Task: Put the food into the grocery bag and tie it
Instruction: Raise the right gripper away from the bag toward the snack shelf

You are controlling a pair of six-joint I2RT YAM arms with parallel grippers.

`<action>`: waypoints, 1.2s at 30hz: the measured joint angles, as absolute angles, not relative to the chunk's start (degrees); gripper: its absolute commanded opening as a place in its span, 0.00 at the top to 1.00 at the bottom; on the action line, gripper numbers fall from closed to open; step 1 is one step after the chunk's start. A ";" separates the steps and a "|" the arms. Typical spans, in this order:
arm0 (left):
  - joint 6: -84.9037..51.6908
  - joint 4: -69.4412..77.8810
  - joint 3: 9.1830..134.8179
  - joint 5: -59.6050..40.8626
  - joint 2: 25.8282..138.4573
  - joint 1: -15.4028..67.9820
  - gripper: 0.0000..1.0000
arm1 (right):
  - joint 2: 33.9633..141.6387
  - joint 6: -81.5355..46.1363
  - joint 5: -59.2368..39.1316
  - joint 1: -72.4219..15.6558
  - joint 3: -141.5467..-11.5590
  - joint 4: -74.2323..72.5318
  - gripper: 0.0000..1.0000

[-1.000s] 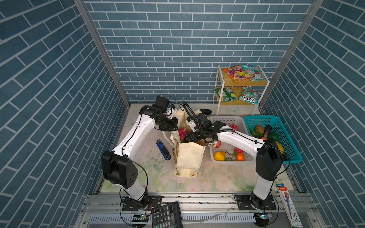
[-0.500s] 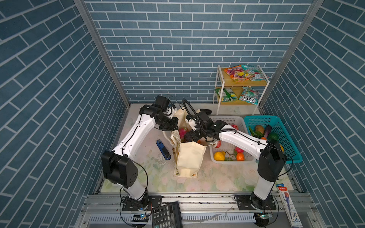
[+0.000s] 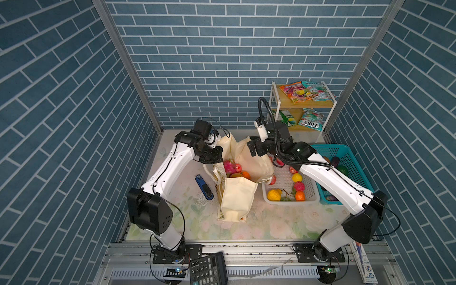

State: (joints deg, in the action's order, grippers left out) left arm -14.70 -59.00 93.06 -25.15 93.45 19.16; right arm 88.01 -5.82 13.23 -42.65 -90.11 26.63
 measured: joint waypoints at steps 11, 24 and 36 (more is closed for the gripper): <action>-15.90 -57.98 92.95 -26.28 93.62 19.16 0.95 | 76.18 -10.22 20.91 -29.41 -77.87 24.75 0.08; -15.97 -57.74 93.58 -26.96 95.09 19.16 0.95 | 67.72 -27.68 20.86 -14.15 -67.96 24.64 0.13; -16.16 -58.22 94.28 -26.89 95.29 19.38 0.95 | 80.03 -40.84 11.03 -6.46 -89.54 19.62 0.18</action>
